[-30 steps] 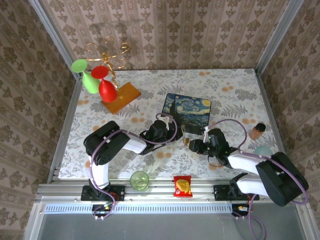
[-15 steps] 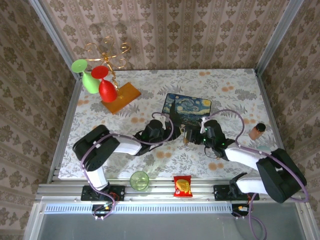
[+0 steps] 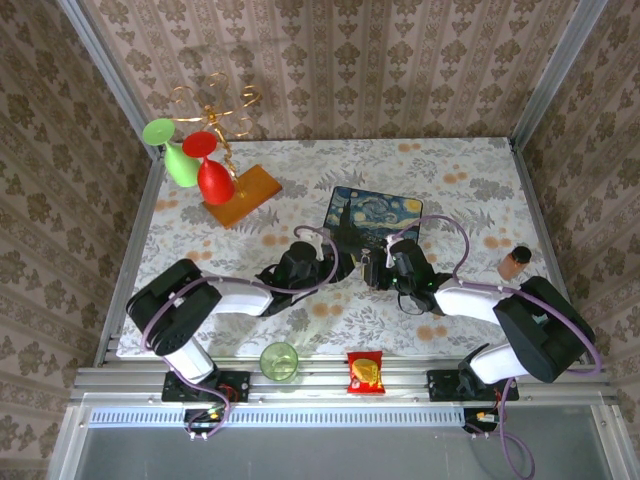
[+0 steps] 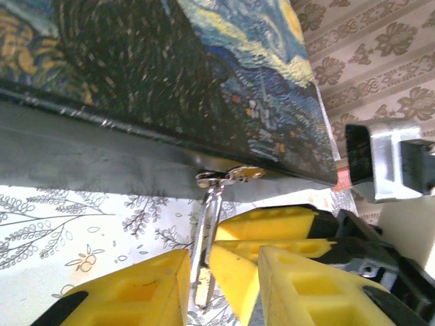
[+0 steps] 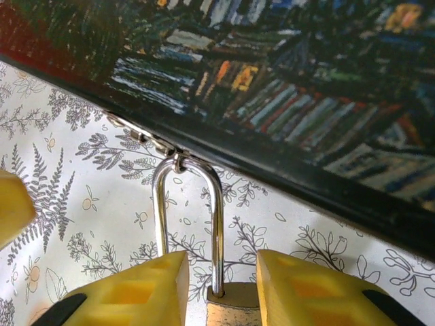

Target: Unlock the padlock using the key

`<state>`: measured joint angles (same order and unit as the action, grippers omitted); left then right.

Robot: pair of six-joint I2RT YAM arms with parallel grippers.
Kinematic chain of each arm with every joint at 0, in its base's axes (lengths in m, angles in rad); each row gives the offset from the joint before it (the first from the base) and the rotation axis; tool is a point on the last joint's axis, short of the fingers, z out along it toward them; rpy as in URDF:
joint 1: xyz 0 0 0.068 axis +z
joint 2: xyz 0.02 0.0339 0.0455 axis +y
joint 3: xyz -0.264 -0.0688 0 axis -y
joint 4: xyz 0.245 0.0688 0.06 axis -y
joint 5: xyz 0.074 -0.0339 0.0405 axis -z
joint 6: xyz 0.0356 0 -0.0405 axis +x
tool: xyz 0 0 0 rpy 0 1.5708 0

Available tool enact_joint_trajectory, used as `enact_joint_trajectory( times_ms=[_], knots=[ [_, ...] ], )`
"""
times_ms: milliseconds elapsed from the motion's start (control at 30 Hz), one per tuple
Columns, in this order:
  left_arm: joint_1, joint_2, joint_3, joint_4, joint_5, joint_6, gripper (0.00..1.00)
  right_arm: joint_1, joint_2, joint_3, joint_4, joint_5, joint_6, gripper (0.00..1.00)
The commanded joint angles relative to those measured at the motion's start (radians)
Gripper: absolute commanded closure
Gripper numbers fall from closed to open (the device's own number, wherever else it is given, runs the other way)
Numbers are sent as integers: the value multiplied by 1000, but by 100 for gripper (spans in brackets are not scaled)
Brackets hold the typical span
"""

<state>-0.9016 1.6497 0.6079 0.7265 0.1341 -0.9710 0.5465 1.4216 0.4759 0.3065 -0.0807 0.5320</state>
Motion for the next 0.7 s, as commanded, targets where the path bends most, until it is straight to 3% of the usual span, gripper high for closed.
enact_joint_trajectory(
  times_ms=[0,233,433,667],
  knots=[
    [7,31,6,36,14,-8,67,9,27,20,-7,25,-33,69],
    [18,42,-17,79,22,-29,68,18,76,26,13,19,-35,72],
    [27,25,-27,77,25,-26,68,20,95,32,26,15,-22,86],
    [40,-24,3,16,24,13,70,20,75,1,46,16,24,94]
  ],
)
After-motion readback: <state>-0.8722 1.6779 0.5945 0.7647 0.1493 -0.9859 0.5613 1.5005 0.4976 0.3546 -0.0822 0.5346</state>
